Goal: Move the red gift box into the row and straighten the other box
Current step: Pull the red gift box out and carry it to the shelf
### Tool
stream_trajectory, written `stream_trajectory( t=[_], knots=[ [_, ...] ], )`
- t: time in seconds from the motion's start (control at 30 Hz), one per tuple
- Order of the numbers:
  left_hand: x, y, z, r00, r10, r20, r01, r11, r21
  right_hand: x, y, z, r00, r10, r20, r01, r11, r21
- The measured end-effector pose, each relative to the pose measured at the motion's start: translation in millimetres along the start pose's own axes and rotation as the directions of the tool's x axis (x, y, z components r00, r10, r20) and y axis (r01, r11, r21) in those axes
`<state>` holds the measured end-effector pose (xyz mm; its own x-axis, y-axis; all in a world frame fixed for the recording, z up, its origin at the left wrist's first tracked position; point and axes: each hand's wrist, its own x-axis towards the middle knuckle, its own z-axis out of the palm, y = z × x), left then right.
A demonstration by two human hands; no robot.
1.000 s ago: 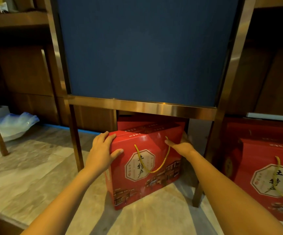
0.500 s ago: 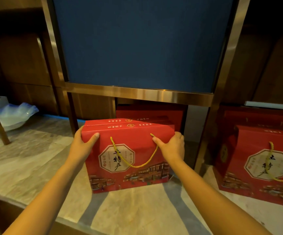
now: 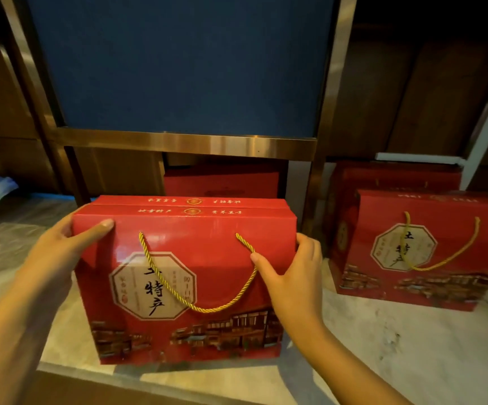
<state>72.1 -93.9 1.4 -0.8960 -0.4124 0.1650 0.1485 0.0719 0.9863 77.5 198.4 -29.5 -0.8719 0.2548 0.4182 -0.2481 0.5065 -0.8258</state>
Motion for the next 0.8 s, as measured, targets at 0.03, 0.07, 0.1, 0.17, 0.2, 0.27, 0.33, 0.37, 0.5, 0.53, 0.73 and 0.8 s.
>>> stream_trajectory(
  t=[0.03,0.07,0.1,0.17,0.2,0.27,0.33,0.37,0.5,0.53,0.73,0.8],
  knots=[
    [-5.5,6.5,5.1,1.0,0.009,0.017,-0.009,1.0,0.0,-1.1,0.0,-10.0,1.0,-0.001,-0.008,0.001,1.0,0.003],
    [-11.2,13.0,11.0,0.999,0.021,0.03,-0.021,1.0,0.007,-2.1,0.3,-20.7,1.0,0.0,-0.015,0.0,1.0,0.003],
    [-17.5,19.7,17.8,0.998,0.039,0.039,-0.04,0.999,0.014,-2.7,1.8,-31.5,1.0,0.006,-0.024,-0.006,1.0,-0.002],
    [-30.3,31.5,33.2,0.996,0.075,0.048,-0.077,0.996,0.048,-3.2,6.2,-54.6,0.999,0.02,-0.045,-0.021,1.0,-0.007],
    [-36.7,36.4,40.2,0.994,0.089,0.066,-0.093,0.994,0.064,-3.1,8.5,-67.6,0.998,0.027,-0.049,-0.027,1.0,0.0],
    [-50.6,46.2,58.1,0.986,0.111,0.127,-0.127,0.983,0.129,-0.1,14.6,-95.3,0.997,0.046,-0.055,-0.045,0.999,0.014],
    [-64.7,51.9,78.0,0.977,0.116,0.177,-0.151,0.968,0.198,5.2,23.5,-125.7,0.994,0.066,-0.087,-0.064,0.998,0.02],
    [-72.5,53.0,91.0,0.977,0.115,0.179,-0.152,0.966,0.21,7.2,28.0,-141.2,0.991,0.077,-0.111,-0.075,0.997,0.02],
    [-106.4,51.0,149.4,0.925,0.187,0.332,-0.314,0.867,0.387,9.1,51.9,-201.8,0.964,0.176,-0.201,-0.179,0.984,0.005],
    [-115.3,50.7,163.1,0.912,0.196,0.361,-0.34,0.853,0.396,8.1,58.3,-216.2,0.955,0.206,-0.215,-0.212,0.977,-0.002],
    [-136.2,42.1,248.4,0.826,0.17,0.537,-0.38,0.871,0.31,5.1,93.4,-283.8,0.913,0.286,-0.292,-0.288,0.957,0.036],
    [-133.6,39.9,274.5,0.817,0.124,0.563,-0.311,0.917,0.248,9.7,105.4,-295.7,0.901,0.287,-0.324,-0.29,0.956,0.039]
  ],
)
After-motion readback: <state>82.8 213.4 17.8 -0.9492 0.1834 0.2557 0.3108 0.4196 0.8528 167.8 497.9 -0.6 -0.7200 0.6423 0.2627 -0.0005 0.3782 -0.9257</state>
